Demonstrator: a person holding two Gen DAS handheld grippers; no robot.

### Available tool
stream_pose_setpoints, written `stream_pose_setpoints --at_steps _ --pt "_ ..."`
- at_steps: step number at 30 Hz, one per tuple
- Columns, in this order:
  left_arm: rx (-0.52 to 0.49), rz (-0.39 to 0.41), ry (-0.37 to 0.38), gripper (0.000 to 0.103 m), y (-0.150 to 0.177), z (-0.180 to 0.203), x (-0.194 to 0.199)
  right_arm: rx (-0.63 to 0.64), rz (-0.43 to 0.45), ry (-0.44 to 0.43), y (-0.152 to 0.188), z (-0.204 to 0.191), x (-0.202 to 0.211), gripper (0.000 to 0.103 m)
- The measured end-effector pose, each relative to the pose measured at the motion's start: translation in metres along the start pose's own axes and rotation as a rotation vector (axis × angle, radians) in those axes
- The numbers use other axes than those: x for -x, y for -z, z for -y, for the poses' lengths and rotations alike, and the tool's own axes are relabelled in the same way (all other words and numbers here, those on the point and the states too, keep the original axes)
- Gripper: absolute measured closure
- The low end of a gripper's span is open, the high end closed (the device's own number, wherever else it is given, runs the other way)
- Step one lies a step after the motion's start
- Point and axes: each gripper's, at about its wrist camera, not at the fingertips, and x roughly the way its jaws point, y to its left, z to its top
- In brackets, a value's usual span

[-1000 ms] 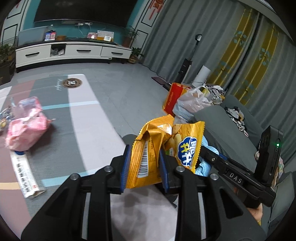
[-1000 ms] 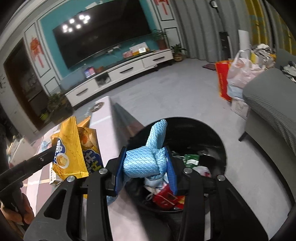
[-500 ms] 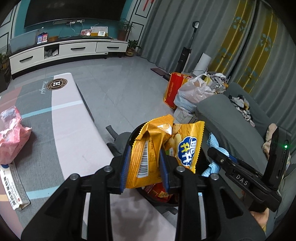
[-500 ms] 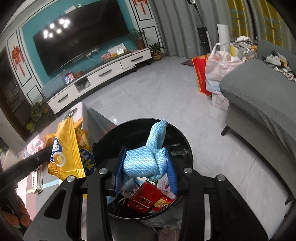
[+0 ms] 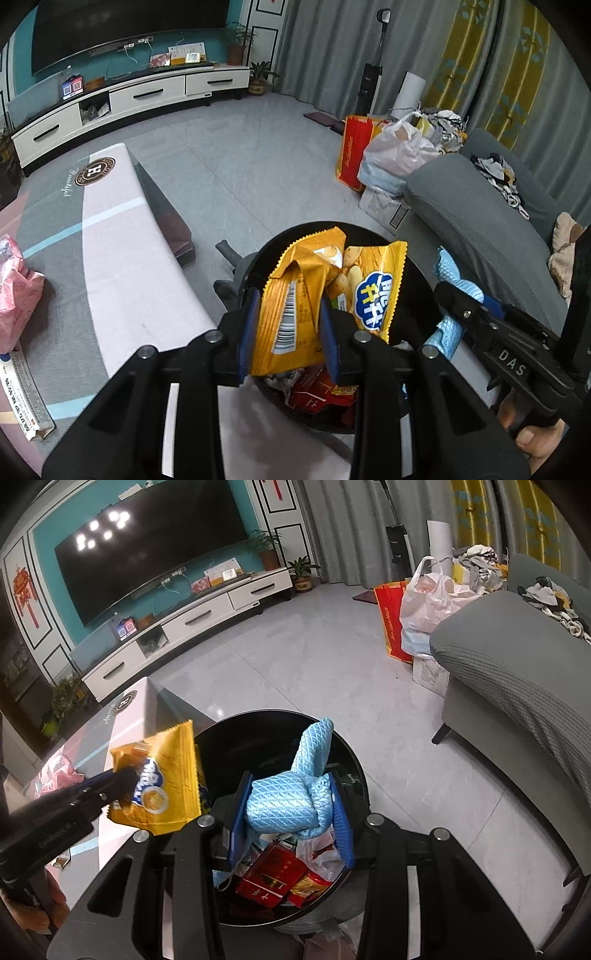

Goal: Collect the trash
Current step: 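Carry chip bag and blue cloth over the bin and open both tools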

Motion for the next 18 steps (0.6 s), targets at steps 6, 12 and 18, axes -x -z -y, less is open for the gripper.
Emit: stream_pose_setpoints --at_steps 6,12,18 --pt "-0.004 -0.028 -0.007 0.07 0.0 0.003 -0.012 0.0 -0.014 0.007 -0.002 0.003 -0.007 0.063" --pt "-0.02 -0.049 -0.029 0.068 0.0 0.006 -0.021 0.013 -0.036 0.01 -0.001 0.0 -0.012 0.063" --pt "-0.035 -0.076 -0.049 0.067 0.002 0.008 -0.03 0.028 -0.057 0.022 0.001 -0.002 -0.018 0.063"
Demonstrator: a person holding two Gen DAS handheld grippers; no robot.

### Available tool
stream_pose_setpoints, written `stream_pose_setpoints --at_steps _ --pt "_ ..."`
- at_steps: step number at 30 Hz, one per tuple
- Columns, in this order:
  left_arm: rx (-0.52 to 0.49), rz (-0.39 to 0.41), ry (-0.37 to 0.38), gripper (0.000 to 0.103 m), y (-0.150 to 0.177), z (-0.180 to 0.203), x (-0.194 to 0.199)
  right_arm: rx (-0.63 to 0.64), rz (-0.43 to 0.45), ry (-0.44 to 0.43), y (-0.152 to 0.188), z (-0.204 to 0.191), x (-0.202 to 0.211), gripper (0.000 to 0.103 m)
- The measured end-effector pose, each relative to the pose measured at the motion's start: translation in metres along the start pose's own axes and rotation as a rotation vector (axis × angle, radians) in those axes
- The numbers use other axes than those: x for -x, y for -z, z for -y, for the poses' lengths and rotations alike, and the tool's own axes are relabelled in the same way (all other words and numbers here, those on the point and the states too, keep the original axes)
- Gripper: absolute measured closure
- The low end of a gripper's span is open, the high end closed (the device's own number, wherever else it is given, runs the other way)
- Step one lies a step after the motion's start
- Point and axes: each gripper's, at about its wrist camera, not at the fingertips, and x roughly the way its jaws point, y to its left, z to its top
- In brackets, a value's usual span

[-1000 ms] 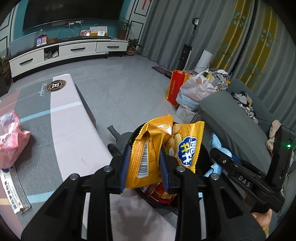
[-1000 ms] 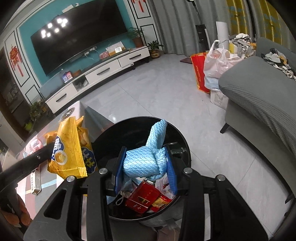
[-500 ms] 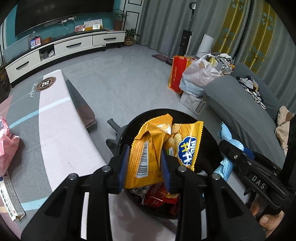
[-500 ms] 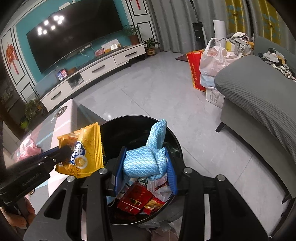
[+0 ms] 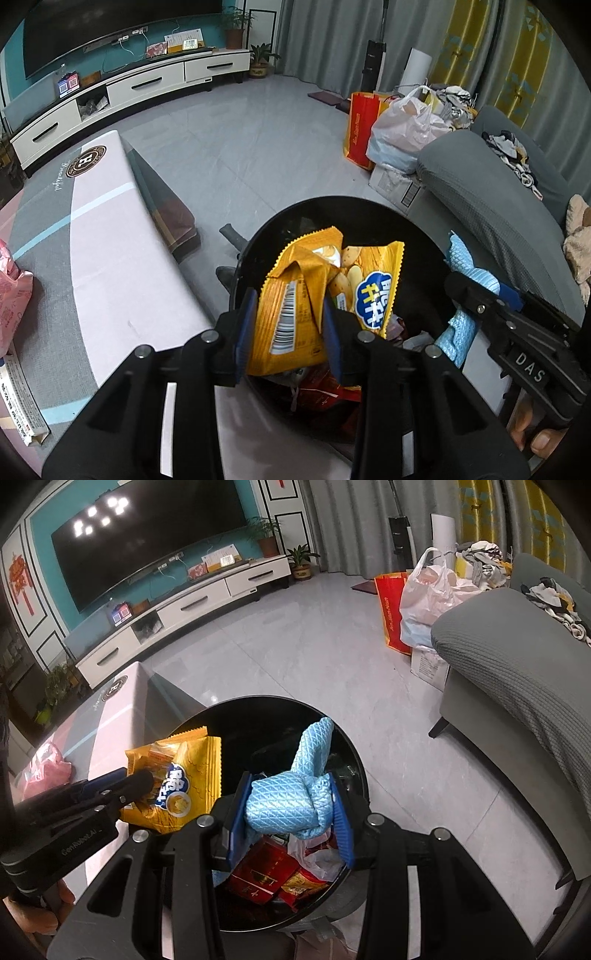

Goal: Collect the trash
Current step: 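Carry chip bag and blue cloth over the bin and open both tools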

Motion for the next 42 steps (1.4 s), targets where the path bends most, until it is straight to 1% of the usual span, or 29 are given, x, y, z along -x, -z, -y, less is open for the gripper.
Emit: stream_pose_setpoints --at_steps 6,9,11,13,17,18,22,24,29,31,37,39,41,42 --pt "-0.003 -0.008 -0.006 0.065 0.0 0.0 -0.003 0.018 -0.009 0.009 0.001 -0.004 -0.002 0.062" --pt "-0.003 -0.004 -0.01 0.058 -0.001 -0.001 -0.003 0.019 -0.012 0.015 0.001 -0.004 -0.003 0.062" --pt "0.004 -0.002 -0.01 0.058 -0.001 -0.002 -0.002 0.022 -0.017 0.021 0.001 -0.004 -0.004 0.061" --pt "0.007 -0.003 -0.01 0.055 -0.001 -0.003 -0.002 0.02 -0.02 0.029 0.001 -0.003 -0.005 0.061" --pt "0.012 0.004 -0.001 0.05 -0.001 -0.005 -0.001 0.011 -0.013 0.033 0.001 -0.002 -0.005 0.054" --pt "0.015 0.007 0.004 0.05 -0.001 -0.005 0.0 0.011 -0.012 0.036 0.001 -0.002 -0.005 0.053" --pt "0.016 0.02 0.006 0.051 -0.002 -0.004 0.004 0.017 -0.012 0.045 0.002 -0.002 -0.005 0.051" --pt "0.017 0.035 0.015 0.05 -0.001 -0.004 0.007 0.014 -0.007 0.046 0.001 -0.001 -0.003 0.049" --pt "0.028 0.062 0.022 0.05 0.0 -0.006 0.018 0.005 0.023 0.038 0.0 -0.001 0.006 0.048" --pt "0.025 0.089 0.017 0.05 0.002 -0.007 0.028 0.005 0.042 0.034 0.0 -0.002 0.011 0.048" --pt "0.008 0.19 -0.017 0.044 0.01 -0.014 0.066 0.027 0.117 0.007 -0.003 -0.013 0.033 0.048" --pt "0.007 0.215 -0.025 0.039 0.013 -0.017 0.078 0.044 0.138 0.005 -0.003 -0.021 0.039 0.044" --pt "0.013 0.234 -0.029 0.038 0.015 -0.021 0.089 0.066 0.16 0.008 -0.002 -0.029 0.045 0.043" --pt "0.016 0.24 -0.028 0.035 0.016 -0.022 0.093 0.076 0.168 0.007 -0.001 -0.033 0.047 0.042"
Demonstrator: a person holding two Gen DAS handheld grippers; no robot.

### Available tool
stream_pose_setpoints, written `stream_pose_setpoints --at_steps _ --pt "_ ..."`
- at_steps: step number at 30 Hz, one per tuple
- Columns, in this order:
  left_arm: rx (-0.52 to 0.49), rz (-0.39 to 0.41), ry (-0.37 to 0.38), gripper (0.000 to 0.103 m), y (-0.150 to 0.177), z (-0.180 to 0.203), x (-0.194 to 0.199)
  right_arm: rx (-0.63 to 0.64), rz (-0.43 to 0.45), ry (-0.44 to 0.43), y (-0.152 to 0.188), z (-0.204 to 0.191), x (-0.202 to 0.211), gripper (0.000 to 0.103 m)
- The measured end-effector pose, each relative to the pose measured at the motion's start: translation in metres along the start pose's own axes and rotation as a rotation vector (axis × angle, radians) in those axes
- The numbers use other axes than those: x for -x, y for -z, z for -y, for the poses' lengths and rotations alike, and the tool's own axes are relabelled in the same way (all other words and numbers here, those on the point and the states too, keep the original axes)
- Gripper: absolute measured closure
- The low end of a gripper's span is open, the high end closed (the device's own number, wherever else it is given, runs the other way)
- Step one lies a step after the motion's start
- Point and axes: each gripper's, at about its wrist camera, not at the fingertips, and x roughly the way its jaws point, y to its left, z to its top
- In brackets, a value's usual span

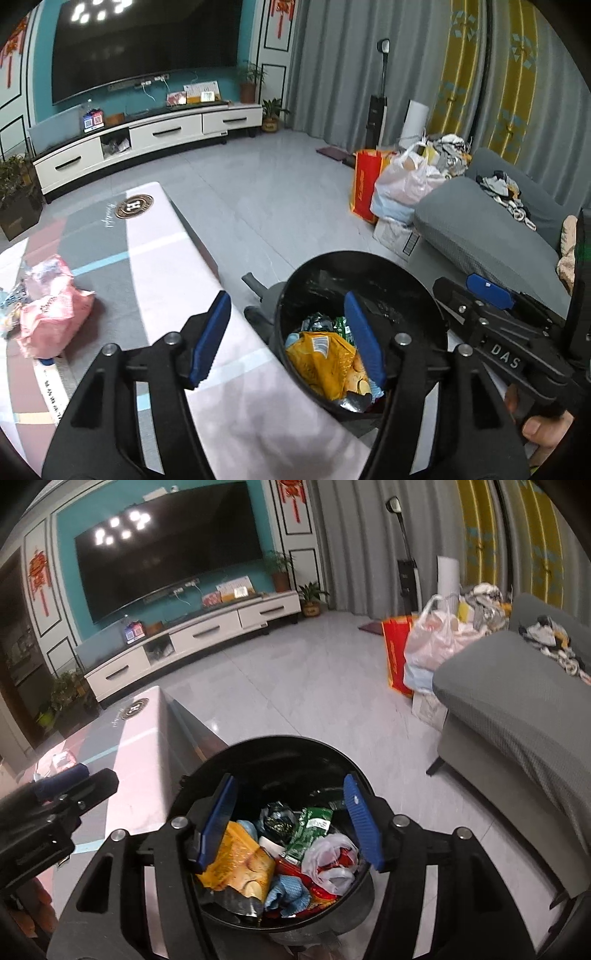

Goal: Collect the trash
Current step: 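Carry chip bag and blue cloth over the bin and open both tools, then grasp white ointment box with left tool while right tool grasps pink wrapper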

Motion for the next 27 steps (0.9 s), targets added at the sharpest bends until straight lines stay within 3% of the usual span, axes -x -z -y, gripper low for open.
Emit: stream_pose_setpoints --at_steps 8,11,17,27 --pt "0.034 0.036 -0.015 0.026 0.002 -0.024 0.034 0.045 0.045 -0.028 -0.002 -0.032 0.014 0.037" --pt "0.062 0.045 -0.02 0.022 0.006 -0.039 0.045 0.052 0.06 -0.035 -0.002 -0.045 0.016 0.03" --pt "0.122 0.059 -0.057 0.013 0.015 -0.076 0.066 0.079 0.065 -0.059 0.0 -0.073 0.017 0.028" --pt "0.273 0.059 -0.154 0.01 0.044 -0.157 0.097 0.117 0.033 -0.124 0.006 -0.125 0.007 0.019"
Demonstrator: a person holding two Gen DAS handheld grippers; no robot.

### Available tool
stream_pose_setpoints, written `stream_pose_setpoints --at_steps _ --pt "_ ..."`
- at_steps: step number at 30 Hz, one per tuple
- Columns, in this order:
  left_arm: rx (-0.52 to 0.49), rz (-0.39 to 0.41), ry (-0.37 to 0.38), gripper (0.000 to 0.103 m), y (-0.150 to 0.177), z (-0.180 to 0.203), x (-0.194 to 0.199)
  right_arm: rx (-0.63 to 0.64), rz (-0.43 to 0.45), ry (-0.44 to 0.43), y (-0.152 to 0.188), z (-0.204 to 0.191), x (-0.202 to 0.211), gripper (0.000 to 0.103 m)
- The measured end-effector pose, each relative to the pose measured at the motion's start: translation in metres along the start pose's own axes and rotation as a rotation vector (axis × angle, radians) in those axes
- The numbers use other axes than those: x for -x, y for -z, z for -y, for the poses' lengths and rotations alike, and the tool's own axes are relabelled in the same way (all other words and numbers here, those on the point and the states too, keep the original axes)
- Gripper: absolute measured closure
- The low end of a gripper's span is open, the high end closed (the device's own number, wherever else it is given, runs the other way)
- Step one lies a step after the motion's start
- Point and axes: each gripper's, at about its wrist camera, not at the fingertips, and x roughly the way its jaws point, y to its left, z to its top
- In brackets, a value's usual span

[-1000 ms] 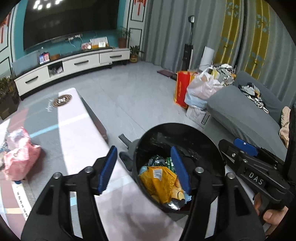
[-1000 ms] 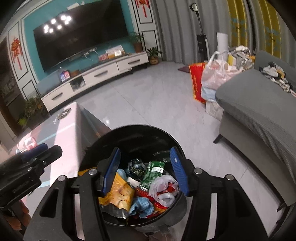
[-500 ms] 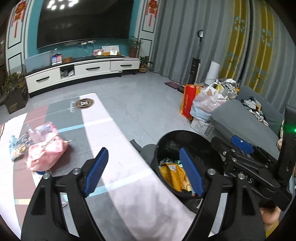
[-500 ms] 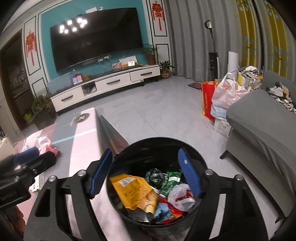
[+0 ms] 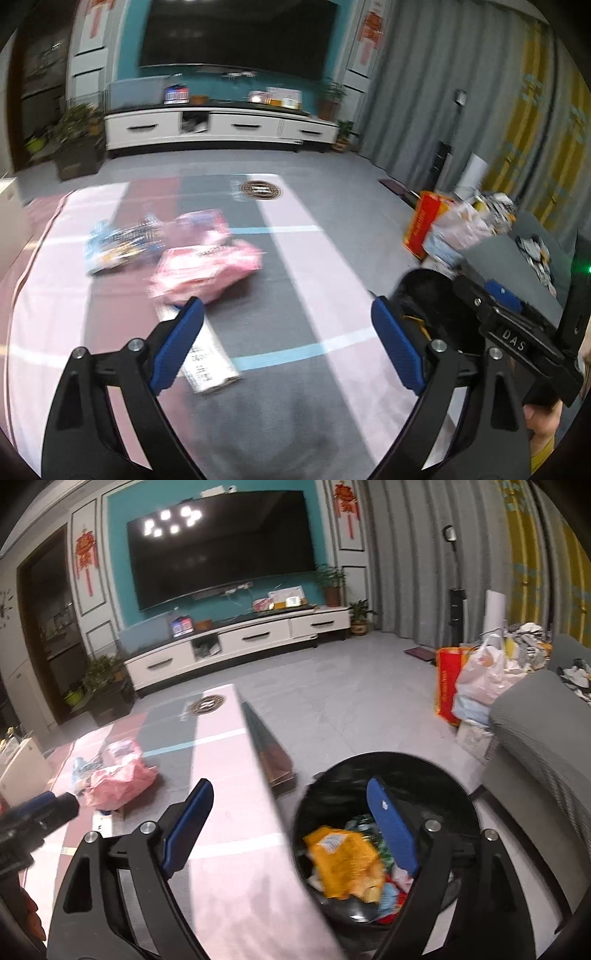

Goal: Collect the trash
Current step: 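Grasp white ointment box with left tool while right tool grasps pink wrapper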

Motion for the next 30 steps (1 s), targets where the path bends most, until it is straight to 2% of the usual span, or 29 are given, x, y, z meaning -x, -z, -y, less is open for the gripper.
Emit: stream_pose_setpoints --at_steps 3,7,12,17,20,26,30 --pt "0.077 0.008 -0.046 0.01 0.004 -0.037 0.009 -0.004 -0.043 -0.093 0.001 -0.019 -0.009 0.018" --pt "0.181 -0.045 -0.094 0.01 0.018 -0.09 0.009 -0.065 -0.125 -0.248 0.002 -0.035 -0.024 0.017" --pt "0.24 -0.109 -0.072 0.01 0.048 -0.119 -0.004 -0.094 -0.165 -0.258 0.006 -0.053 -0.037 0.017" --pt "0.277 -0.151 0.01 0.01 0.053 -0.117 -0.025 -0.066 -0.199 -0.252 0.011 -0.072 -0.05 0.017" --pt "0.247 -0.143 0.043 0.01 0.046 -0.097 -0.037 -0.05 -0.207 -0.255 0.012 -0.083 -0.057 0.017" --pt "0.146 -0.166 -0.033 0.012 0.035 -0.067 -0.068 -0.051 -0.22 -0.272 0.012 -0.094 -0.067 0.017" --pt "0.127 -0.192 -0.101 0.027 0.032 -0.063 -0.085 -0.057 -0.22 -0.273 0.011 -0.095 -0.069 0.017"
